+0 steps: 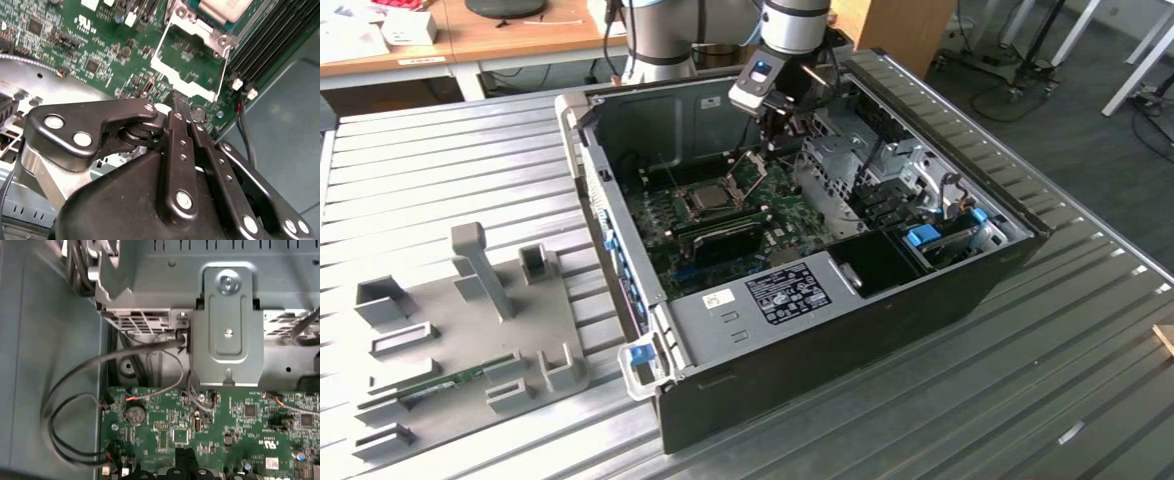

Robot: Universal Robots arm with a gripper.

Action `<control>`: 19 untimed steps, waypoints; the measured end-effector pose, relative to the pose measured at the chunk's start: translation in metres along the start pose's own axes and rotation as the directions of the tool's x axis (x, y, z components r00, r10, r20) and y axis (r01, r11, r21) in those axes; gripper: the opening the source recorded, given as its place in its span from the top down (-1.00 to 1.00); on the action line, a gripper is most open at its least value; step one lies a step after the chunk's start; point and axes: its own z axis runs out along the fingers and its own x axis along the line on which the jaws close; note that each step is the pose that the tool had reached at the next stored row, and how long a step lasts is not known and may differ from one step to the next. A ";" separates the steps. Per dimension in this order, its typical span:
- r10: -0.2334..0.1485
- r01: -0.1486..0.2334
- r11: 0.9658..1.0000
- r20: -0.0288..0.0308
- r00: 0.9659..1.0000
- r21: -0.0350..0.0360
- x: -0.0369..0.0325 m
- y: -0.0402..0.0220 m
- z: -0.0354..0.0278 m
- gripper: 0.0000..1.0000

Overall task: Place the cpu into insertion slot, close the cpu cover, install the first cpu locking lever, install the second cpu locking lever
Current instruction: 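Close the cpu cover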

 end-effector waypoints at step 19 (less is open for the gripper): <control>0.000 0.000 1.000 0.000 1.000 -0.010 0.0004 -0.0393 -0.0004 0.79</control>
